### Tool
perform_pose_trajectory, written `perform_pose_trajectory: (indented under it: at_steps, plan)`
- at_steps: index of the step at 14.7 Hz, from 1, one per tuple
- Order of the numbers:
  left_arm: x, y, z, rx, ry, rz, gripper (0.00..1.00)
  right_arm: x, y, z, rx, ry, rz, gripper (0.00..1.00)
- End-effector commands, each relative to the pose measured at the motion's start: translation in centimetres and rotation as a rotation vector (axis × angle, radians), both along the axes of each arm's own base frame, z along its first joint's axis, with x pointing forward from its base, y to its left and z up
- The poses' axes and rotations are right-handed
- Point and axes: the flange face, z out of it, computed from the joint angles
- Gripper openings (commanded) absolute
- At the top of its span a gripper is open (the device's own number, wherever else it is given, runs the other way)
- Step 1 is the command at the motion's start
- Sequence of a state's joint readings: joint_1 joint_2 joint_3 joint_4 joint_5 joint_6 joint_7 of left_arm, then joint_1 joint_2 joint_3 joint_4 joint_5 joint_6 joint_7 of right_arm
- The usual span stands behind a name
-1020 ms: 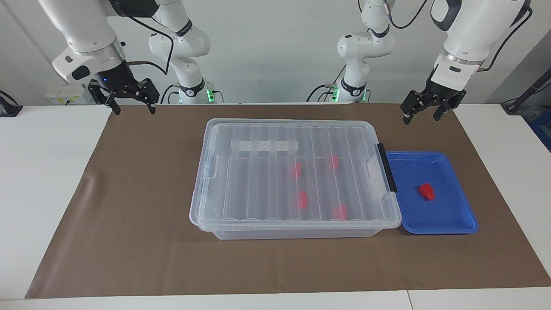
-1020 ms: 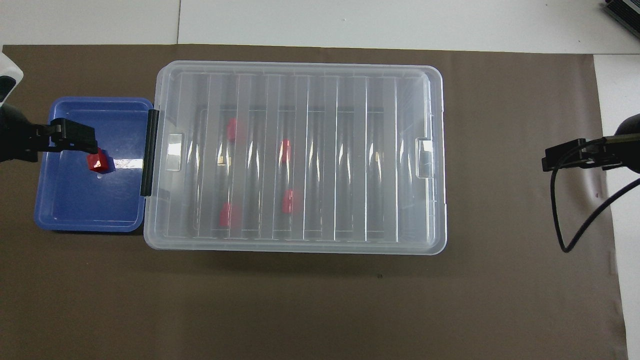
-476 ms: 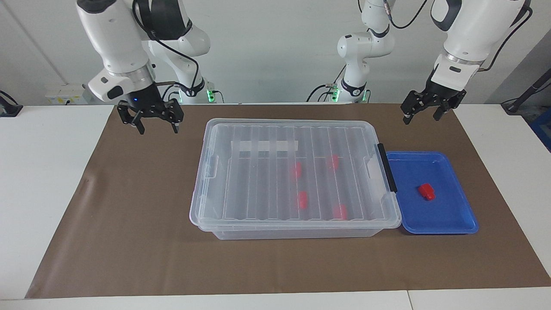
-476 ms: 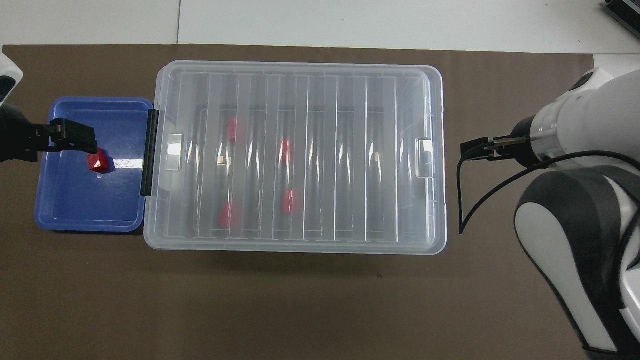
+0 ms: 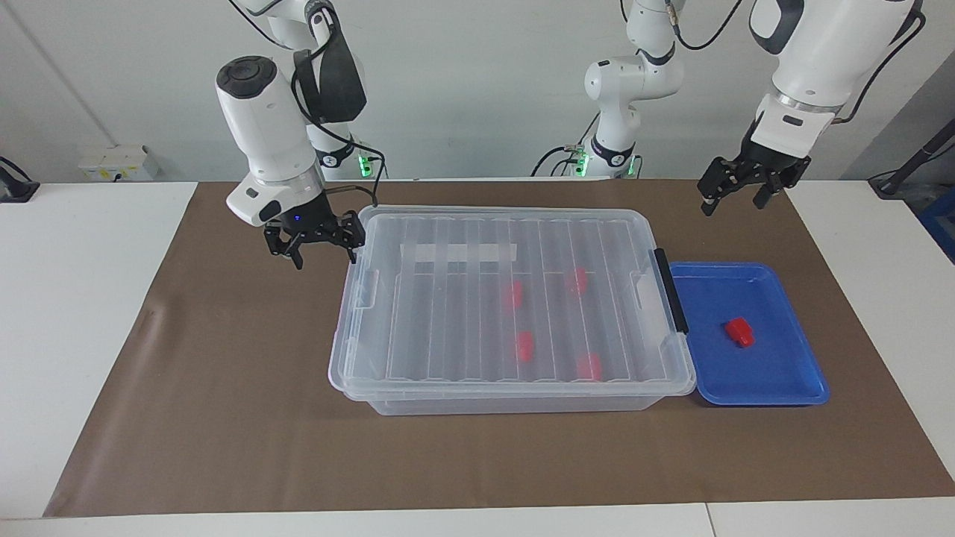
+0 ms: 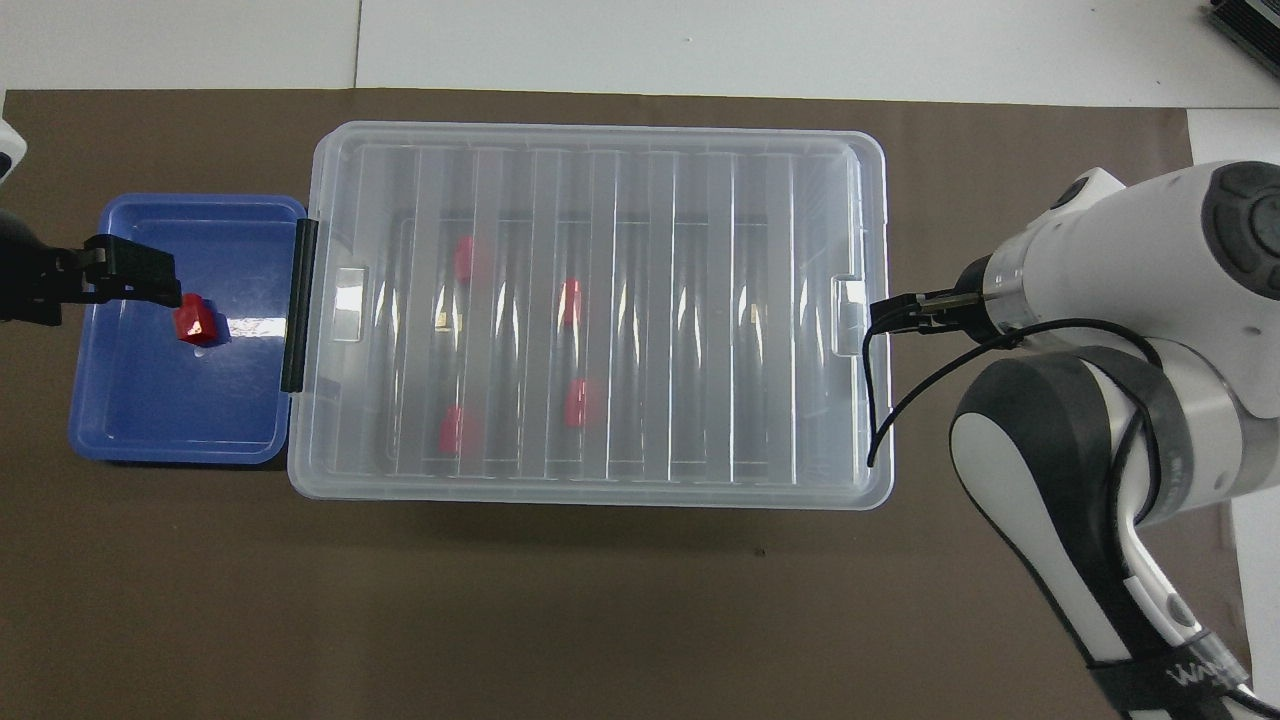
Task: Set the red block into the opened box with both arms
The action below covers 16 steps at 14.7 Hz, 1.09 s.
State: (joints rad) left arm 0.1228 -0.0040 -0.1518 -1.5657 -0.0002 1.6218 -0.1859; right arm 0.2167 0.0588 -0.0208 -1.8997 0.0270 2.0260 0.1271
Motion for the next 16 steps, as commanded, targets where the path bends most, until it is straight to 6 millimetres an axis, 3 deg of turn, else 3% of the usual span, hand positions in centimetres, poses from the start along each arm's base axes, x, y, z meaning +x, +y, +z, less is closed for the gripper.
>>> perform_pose_trajectory:
  at_steps: [1,3,6,12,16]
  plan:
    - [-0.1,2.1,0.4,-0.004,-0.064,0.065,1.0,0.1,0.2,-1.2,0.016,0.005,-0.015,1.0]
    - [-0.6,4.8,-1.6,0.007,-0.076,0.086,1.0,0.2,0.2,-1.5,0.015,0.009,-0.015,1.0]
    - [-1.1,7.9,-7.3,0.042,-0.144,-0.028,1.0,0.4,0.3,-2.0,-0.003,0.006,-0.009,1.0]
    - [2.9,9.1,-17.8,0.022,-0.159,-0.028,1.0,0.7,-0.8,-2.0,-0.076,-0.011,-0.002,1.0]
    - [2.2,10.0,-24.1,0.02,-0.183,-0.011,1.0,1.2,-1.8,-1.9,-0.117,-0.019,-0.005,1.0]
